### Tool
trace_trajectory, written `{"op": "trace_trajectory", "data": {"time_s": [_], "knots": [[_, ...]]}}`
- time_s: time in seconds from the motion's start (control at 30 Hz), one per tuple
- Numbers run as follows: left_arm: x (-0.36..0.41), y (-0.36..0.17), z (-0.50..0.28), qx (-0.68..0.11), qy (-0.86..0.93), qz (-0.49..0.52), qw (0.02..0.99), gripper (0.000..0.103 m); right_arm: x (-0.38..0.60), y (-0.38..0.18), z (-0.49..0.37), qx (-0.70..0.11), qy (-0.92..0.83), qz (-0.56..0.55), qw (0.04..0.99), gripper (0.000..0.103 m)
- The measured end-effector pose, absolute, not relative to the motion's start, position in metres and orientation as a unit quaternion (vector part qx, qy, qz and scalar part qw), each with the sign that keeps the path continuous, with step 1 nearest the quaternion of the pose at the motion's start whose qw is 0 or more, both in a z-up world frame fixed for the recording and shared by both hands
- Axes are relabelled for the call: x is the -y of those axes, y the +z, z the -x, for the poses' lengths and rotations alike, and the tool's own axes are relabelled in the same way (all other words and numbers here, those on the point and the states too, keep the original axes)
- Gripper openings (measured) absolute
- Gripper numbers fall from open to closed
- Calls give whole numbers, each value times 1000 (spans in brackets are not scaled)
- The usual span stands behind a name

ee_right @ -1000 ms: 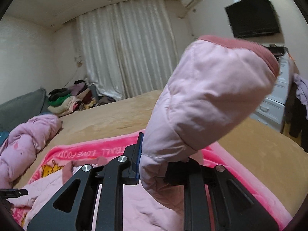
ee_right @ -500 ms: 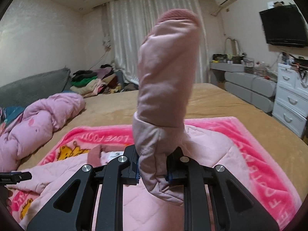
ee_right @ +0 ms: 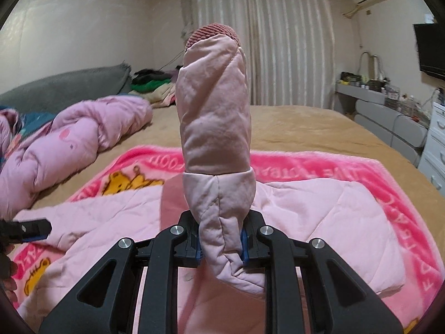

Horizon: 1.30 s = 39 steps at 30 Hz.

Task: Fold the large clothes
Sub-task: 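Carry the sleeve across the jacket front and release it with the right tool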

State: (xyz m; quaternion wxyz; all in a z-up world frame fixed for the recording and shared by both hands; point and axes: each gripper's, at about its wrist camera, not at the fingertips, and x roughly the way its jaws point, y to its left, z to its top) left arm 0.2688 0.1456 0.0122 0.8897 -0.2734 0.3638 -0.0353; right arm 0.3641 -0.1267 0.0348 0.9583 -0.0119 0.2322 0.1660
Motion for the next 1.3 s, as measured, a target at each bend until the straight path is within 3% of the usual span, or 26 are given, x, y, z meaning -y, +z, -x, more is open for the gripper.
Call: {"op": "trace_trajectory", "data": {"time_s": [0.4, 0.6, 0.7, 0.97, 1.13, 1.3], "knots": [[-160, -6, -275, -361, -81, 331, 868, 94, 48, -21, -362, -289, 202, 80, 932, 19], [-164, -13, -280, -363, -84, 343, 862, 94, 34, -46, -361, -326, 223, 98, 913, 25], [-168, -17, -280, -363, -89, 359, 855, 94, 25, -54, -357, -337, 234, 115, 905, 34], [-172, -31, -282, -371, -97, 389, 837, 94, 11, -64, -340, -368, 264, 139, 881, 75], [-165, -48, -288, -401, -108, 397, 819, 94, 32, -52, -322, -378, 287, 97, 875, 84], [-152, -68, -293, -421, -133, 414, 796, 94, 80, -35, -307, -373, 273, 32, 886, 85]]}}
